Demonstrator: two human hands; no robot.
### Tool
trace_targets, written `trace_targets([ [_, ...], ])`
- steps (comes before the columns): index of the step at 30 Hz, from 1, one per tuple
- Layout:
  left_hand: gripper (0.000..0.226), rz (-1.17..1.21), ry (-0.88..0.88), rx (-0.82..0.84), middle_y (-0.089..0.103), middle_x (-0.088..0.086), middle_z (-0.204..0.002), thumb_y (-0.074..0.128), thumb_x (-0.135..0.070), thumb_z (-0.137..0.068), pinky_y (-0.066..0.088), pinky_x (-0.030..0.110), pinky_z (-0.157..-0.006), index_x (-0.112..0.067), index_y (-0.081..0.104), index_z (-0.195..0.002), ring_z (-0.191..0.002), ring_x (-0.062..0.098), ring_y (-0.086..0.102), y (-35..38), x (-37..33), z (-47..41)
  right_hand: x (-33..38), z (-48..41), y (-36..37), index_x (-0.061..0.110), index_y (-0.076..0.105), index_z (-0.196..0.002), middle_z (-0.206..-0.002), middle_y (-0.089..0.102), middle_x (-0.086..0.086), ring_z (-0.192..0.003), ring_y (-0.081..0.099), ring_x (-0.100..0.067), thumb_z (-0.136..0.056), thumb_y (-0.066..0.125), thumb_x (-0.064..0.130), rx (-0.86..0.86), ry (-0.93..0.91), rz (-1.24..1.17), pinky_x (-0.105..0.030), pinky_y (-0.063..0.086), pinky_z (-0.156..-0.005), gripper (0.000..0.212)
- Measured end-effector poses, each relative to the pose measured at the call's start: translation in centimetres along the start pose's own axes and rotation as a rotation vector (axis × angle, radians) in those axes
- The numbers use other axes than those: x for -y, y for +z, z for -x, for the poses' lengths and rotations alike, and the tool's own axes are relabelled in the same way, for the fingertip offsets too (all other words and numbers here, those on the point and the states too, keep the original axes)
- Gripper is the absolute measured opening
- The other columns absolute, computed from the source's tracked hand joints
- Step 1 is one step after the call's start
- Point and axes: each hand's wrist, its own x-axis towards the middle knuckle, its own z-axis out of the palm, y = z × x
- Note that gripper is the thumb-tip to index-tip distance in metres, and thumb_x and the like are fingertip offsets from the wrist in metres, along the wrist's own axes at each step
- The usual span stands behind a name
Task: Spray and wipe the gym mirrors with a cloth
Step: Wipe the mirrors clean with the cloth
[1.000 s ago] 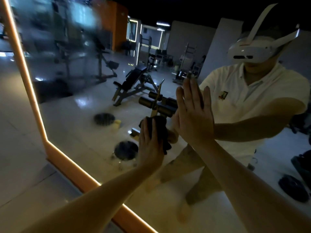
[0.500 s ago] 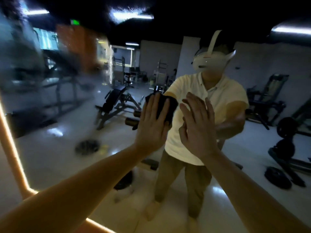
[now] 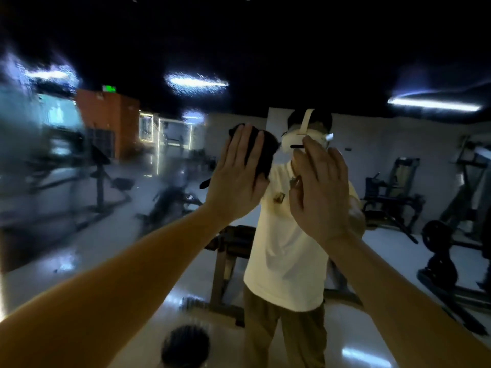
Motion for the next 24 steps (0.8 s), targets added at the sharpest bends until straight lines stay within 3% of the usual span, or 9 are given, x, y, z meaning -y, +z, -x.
trace_targets([
  [3, 0.071, -0.059, -0.067, -0.046, 0.026, 0.03, -0.166, 0.033, -0.037, -0.102, 0.017, 0.056, -0.129, 0.004, 0.031, -0.16, -0.158, 0.042, 0.02, -0.7, 5.0, 0.7, 0.8, -2.6, 1.4, 0.001, 0.051, -0.144, -0.161, 0.037, -0.02, -0.15, 0.036, -0.035, -0.091, 0.047, 0.018, 0.016, -0.029, 0.059, -0.058, 0.025, -0.123, 0.056],
  [7, 0.075, -0.131, -0.212, -0.042, 0.018, 0.029, -0.169, 0.03, -0.041, -0.103, 0.017, 0.057, -0.128, 0.005, 0.023, -0.161, -0.159, 0.042, 0.014, -1.8, 10.7, 3.3, 1.9, -4.2, 3.8, 0.004, 0.031, -0.158, -0.169, 0.022, -0.017, -0.157, 0.019, -0.033, -0.098, 0.037, 0.028, 0.051, 0.0, 0.188, -0.058, 0.016, -0.126, 0.065],
  [12, 0.075, -0.121, -0.388, -0.119, 0.021, 0.032, -0.167, 0.028, -0.039, -0.103, 0.017, 0.059, -0.128, 0.009, 0.025, -0.16, -0.157, 0.047, 0.018, -1.6, 10.5, 3.1, 2.0, -3.9, 4.9, 0.002, 0.024, -0.16, -0.17, 0.017, -0.018, -0.159, 0.01, -0.033, -0.101, 0.032, 0.032, 0.027, 0.01, 0.212, -0.06, 0.01, -0.126, 0.067],
  [16, 0.073, -0.114, -0.201, -0.127, 0.024, 0.03, -0.167, 0.051, -0.029, -0.096, 0.018, 0.06, -0.127, 0.007, 0.034, -0.157, -0.158, 0.044, 0.018, -0.2, 6.3, -0.6, 1.9, -3.9, 4.8, 0.003, 0.025, -0.16, -0.17, 0.018, -0.018, -0.158, 0.013, -0.033, -0.102, 0.028, 0.03, 0.021, -0.001, 0.208, -0.057, 0.008, -0.127, 0.065],
  [21, 0.067, 0.014, 0.04, -0.063, 0.025, 0.027, -0.168, 0.031, -0.033, -0.103, 0.007, 0.053, -0.131, 0.002, 0.033, -0.16, -0.159, 0.039, 0.02, -0.5, 0.2, -4.2, 1.8, -3.9, 4.6, 0.004, 0.025, -0.161, -0.169, 0.022, -0.016, -0.158, 0.016, -0.03, -0.109, 0.019, 0.035, -0.008, -0.006, 0.163, -0.056, 0.012, -0.127, 0.06],
  [24, 0.064, 0.019, 0.165, -0.021, 0.027, 0.027, -0.167, 0.028, -0.034, -0.106, 0.016, 0.058, -0.129, 0.002, 0.033, -0.16, -0.158, 0.04, 0.021, -1.1, 2.3, -3.8, 1.7, -3.8, 4.6, 0.002, 0.027, -0.16, -0.169, 0.023, -0.017, -0.158, 0.016, -0.031, -0.106, 0.028, 0.03, -0.011, -0.016, 0.162, -0.057, 0.013, -0.127, 0.061],
])
